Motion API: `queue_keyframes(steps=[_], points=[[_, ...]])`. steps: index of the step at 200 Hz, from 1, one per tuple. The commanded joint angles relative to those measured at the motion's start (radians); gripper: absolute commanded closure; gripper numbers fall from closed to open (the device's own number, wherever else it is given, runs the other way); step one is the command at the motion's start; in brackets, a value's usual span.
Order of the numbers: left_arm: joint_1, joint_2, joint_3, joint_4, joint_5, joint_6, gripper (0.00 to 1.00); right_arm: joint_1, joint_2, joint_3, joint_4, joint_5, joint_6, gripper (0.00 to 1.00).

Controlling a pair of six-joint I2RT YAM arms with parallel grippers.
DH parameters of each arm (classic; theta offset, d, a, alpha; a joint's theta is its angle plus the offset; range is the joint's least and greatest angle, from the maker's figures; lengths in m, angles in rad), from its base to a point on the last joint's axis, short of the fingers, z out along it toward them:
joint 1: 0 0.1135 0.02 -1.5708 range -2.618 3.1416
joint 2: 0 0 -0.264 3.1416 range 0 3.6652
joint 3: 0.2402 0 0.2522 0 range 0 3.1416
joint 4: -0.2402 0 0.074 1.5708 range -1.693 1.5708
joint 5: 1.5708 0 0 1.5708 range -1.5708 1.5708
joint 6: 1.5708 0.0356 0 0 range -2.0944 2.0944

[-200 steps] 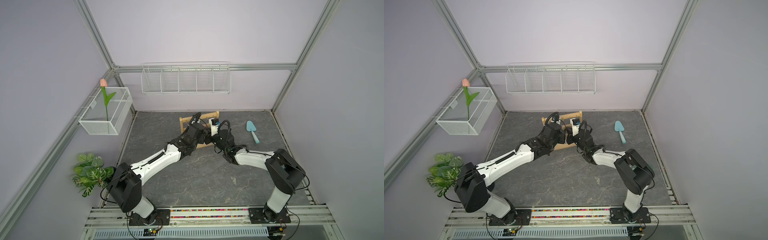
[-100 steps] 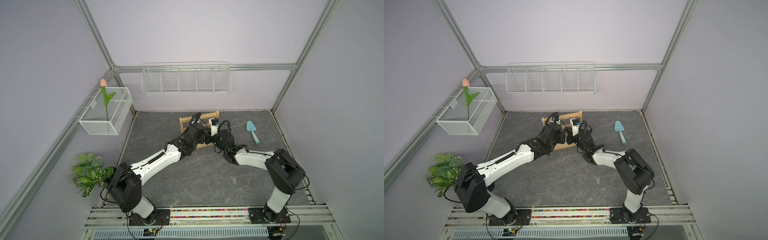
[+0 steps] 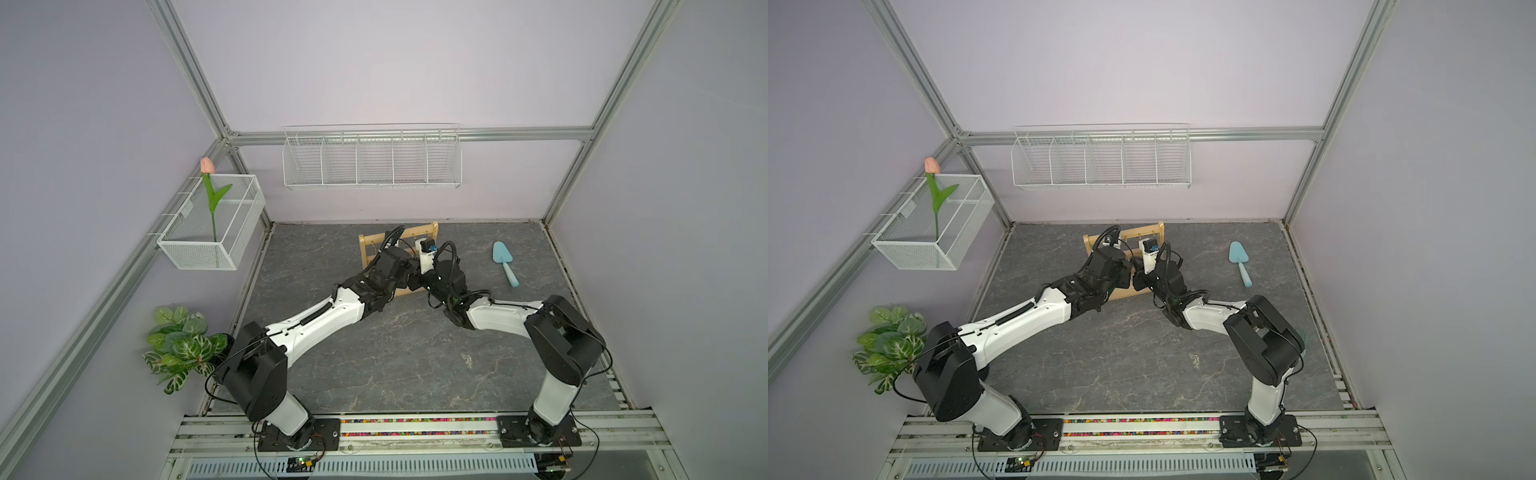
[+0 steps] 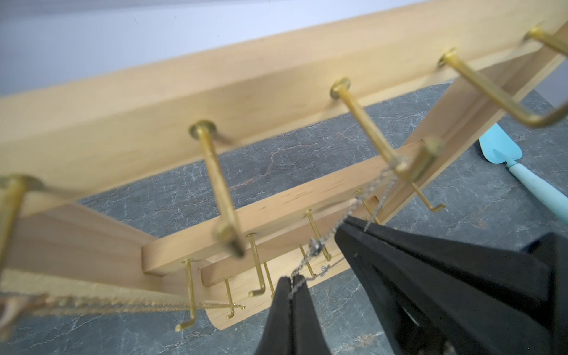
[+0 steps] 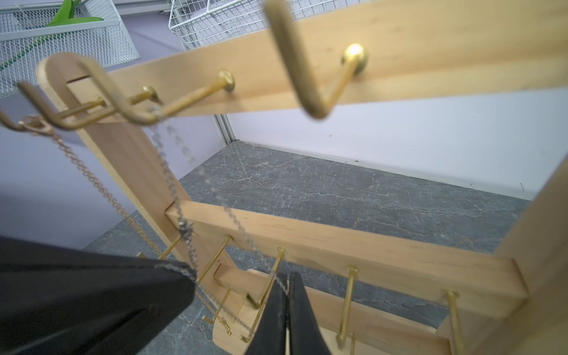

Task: Hang the necklace on the jewelry display stand
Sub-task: Hang the necklace on the stand.

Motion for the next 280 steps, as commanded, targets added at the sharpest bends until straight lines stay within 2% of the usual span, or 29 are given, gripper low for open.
queue_keyframes(steps=[1,175,280], points=[[-0.003,0.013,0.022,-0.018,-0.018,-0.009,1.0,-0.006,0.019,0.019,0.013,0.016,-0.015,0.92],[-0.003,-0.056,0.013,-0.025,0.079,-0.03,1.0,0.003,-0.033,-0.018,0.017,0.018,-0.022,0.92],[-0.003,-0.047,0.007,-0.035,0.06,-0.021,1.0,0.004,-0.039,-0.023,0.01,0.015,-0.026,0.92]])
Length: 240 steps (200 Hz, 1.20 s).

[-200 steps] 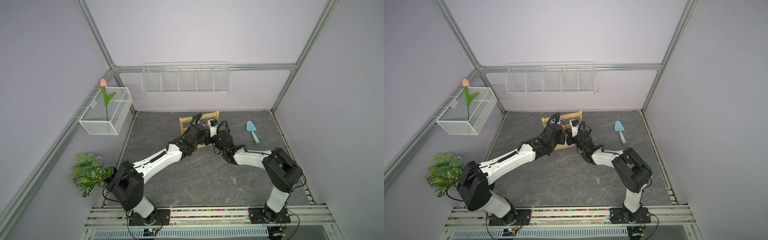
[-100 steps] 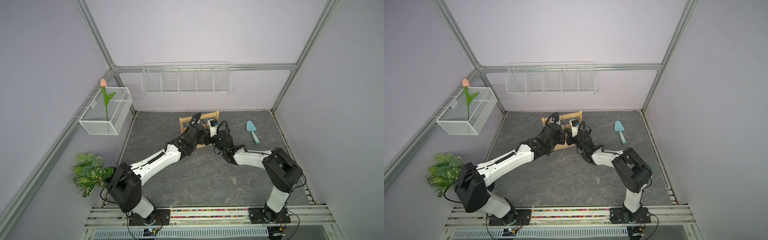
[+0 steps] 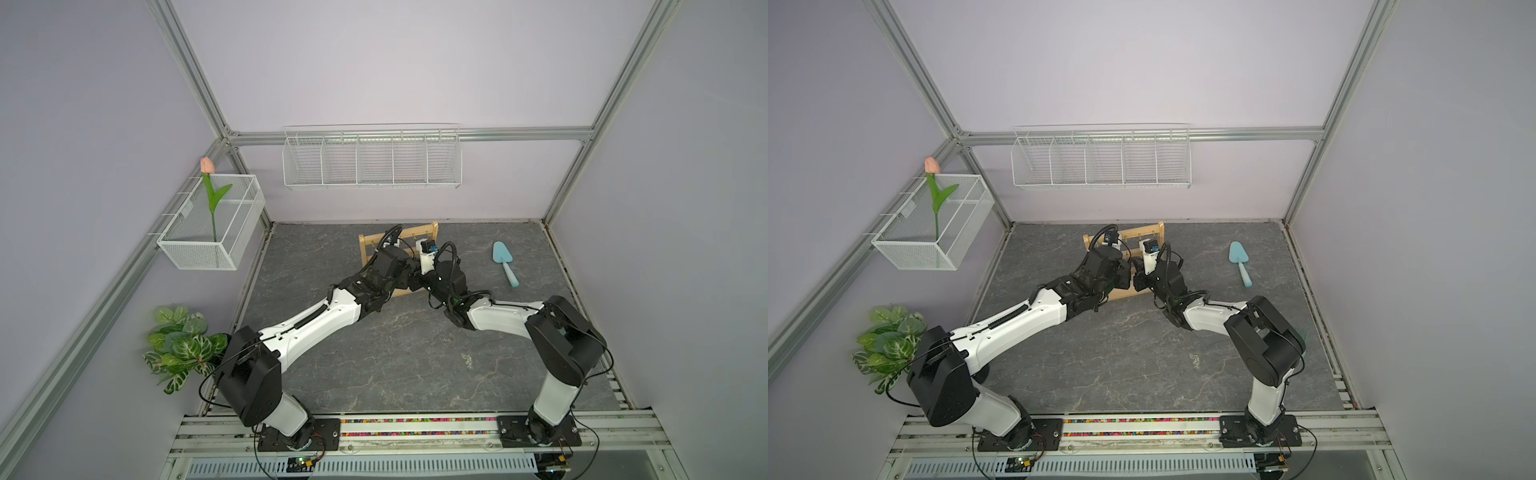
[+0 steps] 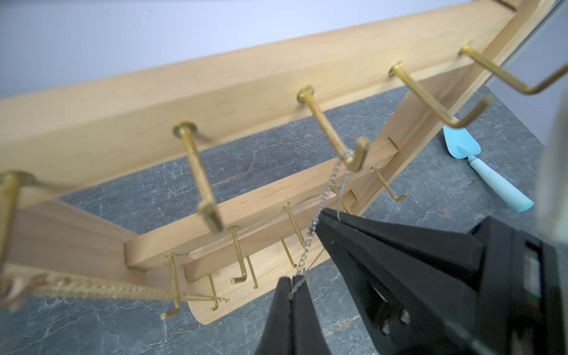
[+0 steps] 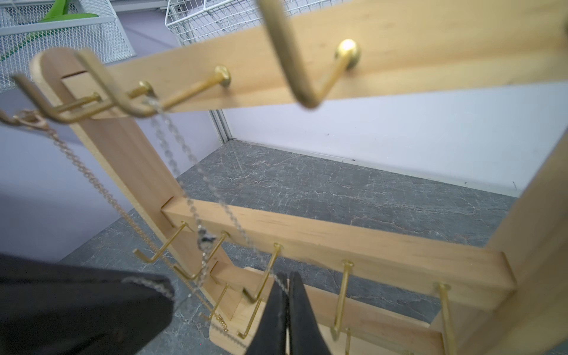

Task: Hang the necklace on the jewelry display stand
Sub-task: Hang the necklace on the stand.

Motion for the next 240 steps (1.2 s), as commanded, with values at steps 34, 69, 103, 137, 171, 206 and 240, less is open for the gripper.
queue_keyframes(steps=[34,69,103,137,171,206,240], points=[[-0.004,-0.019,-0.008,-0.021,-0.036,-0.007,1.0,0.004,-0.029,-0.012,0.005,-0.004,-0.021,0.92],[-0.003,-0.013,0.0,-0.03,-0.061,-0.01,1.0,0.005,-0.021,0.006,-0.011,-0.009,-0.027,0.92],[-0.004,-0.012,0.001,-0.035,-0.076,-0.012,1.0,0.008,-0.005,0.018,-0.016,-0.012,-0.025,0.92],[-0.003,-0.014,-0.002,-0.036,-0.084,-0.013,1.0,0.01,0.002,0.025,-0.017,-0.012,-0.024,0.92],[-0.004,-0.006,0.0,-0.038,-0.1,-0.018,1.0,0.01,0.01,0.036,-0.025,-0.016,-0.025,0.92],[-0.003,-0.008,0.001,-0.04,-0.109,-0.017,1.0,0.011,0.015,0.042,-0.026,-0.021,-0.024,0.92],[-0.003,-0.009,0.001,-0.042,-0.11,-0.017,1.0,0.011,0.021,0.047,-0.028,-0.026,-0.02,0.92]])
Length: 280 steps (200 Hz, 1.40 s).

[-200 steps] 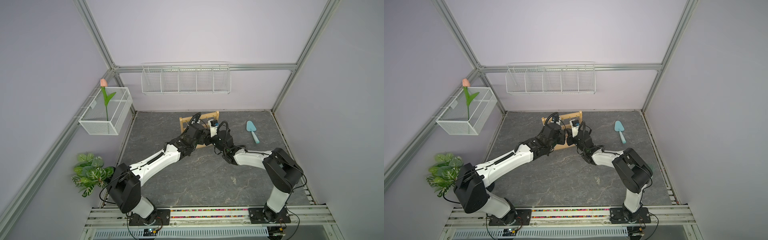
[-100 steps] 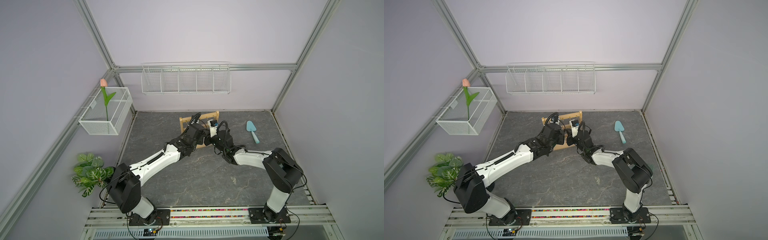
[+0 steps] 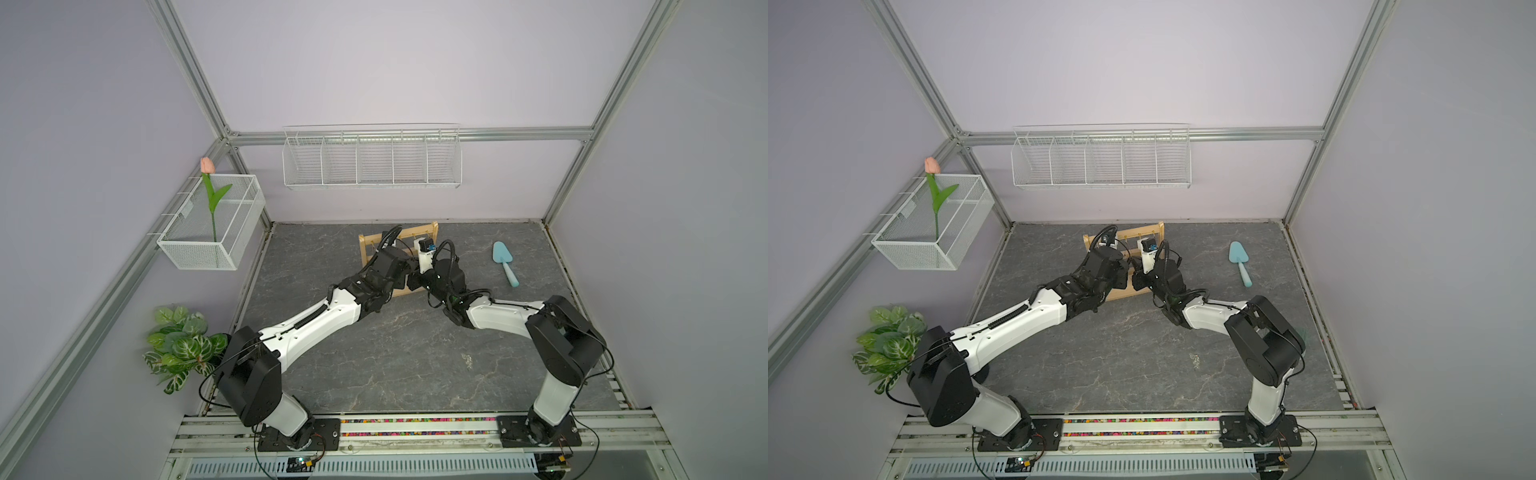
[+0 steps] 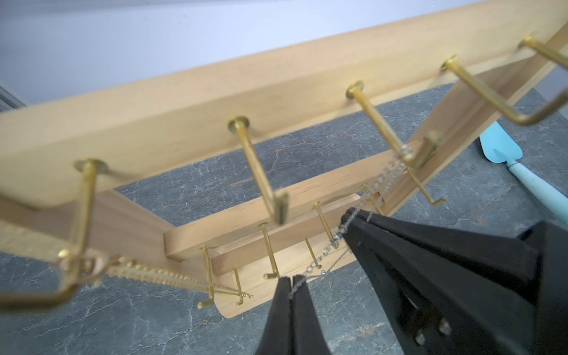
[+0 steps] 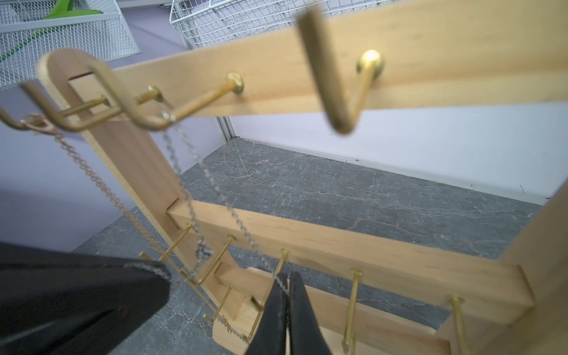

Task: Hang the necklace on the jewelry display stand
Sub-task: Hang the necklace on the stand.

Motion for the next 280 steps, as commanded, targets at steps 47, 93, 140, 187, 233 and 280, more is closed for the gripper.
queue_keyframes(steps=[47,93,140,187,233,280], points=[[-0.004,-0.017,-0.003,-0.016,-0.025,-0.017,1.0,0.01,0.016,0.021,0.002,-0.014,-0.013,0.91],[-0.004,-0.006,-0.002,-0.015,-0.02,-0.02,1.0,0.01,0.016,0.017,-0.001,-0.001,-0.016,0.92],[-0.004,-0.006,-0.001,-0.013,-0.019,-0.021,1.0,0.011,0.005,0.005,0.002,0.0,-0.018,0.92],[-0.003,0.0,0.003,-0.011,-0.015,-0.021,1.0,0.011,0.0,-0.003,0.003,0.022,-0.025,0.92],[-0.003,0.003,0.006,-0.012,-0.009,-0.025,1.0,0.008,0.007,0.0,0.005,0.031,-0.024,0.92],[-0.005,0.002,0.005,-0.01,-0.001,-0.031,1.0,0.009,0.014,0.003,0.008,0.034,-0.022,0.92]])
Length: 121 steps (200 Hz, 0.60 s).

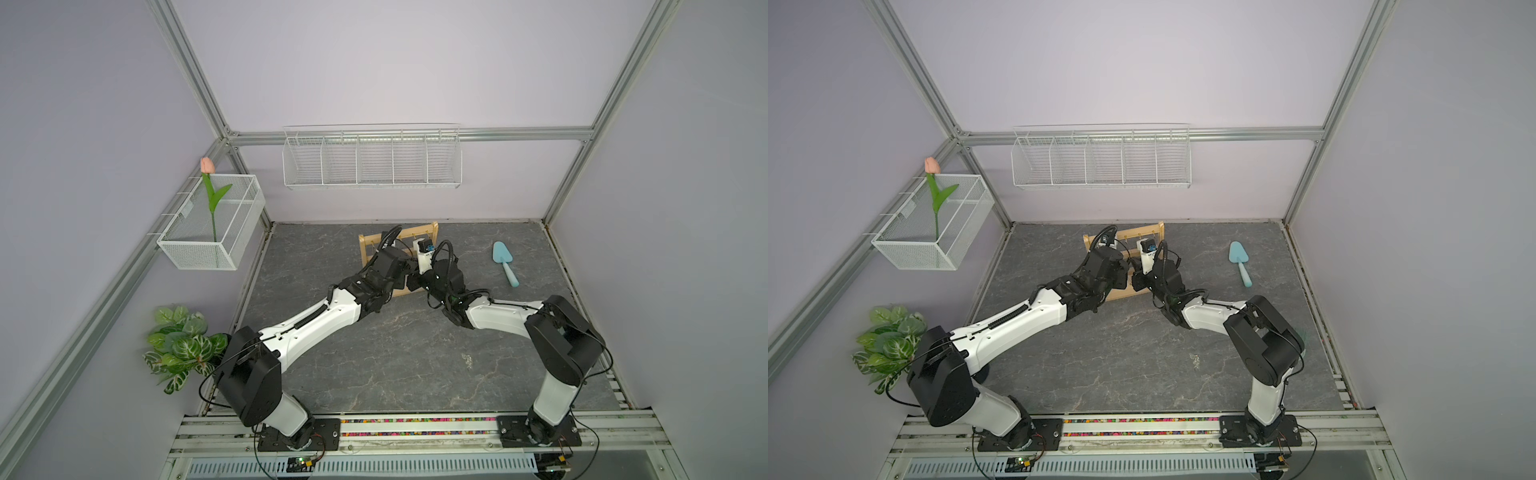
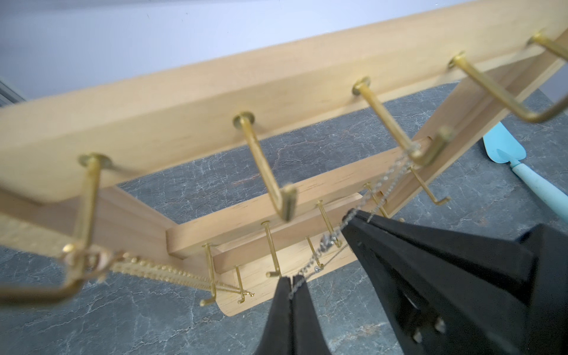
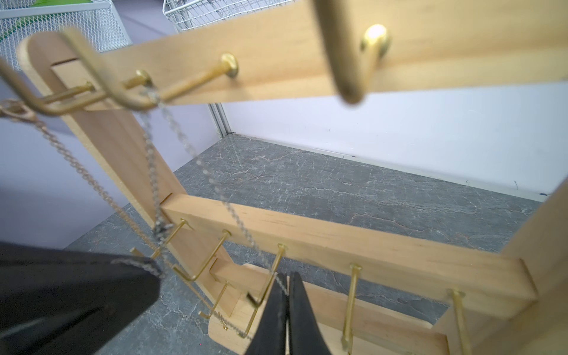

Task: Hang the necklace on the jewelry display stand
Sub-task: Hang the necklace on the stand.

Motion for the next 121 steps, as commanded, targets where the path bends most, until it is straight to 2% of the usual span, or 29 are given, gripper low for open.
queue_keyframes(steps=[1,36,121], points=[[-0.005,0.001,0.005,-0.003,0.002,-0.022,1.0,0.004,0.011,0.002,0.022,0.014,-0.013,0.92],[-0.005,-0.008,0.002,-0.001,0.0,-0.024,0.97,0.003,0.017,0.012,0.018,0.01,-0.015,0.92],[-0.006,-0.036,0.001,-0.001,0.031,-0.04,0.77,0.003,0.027,0.028,0.018,0.002,-0.012,0.91]])
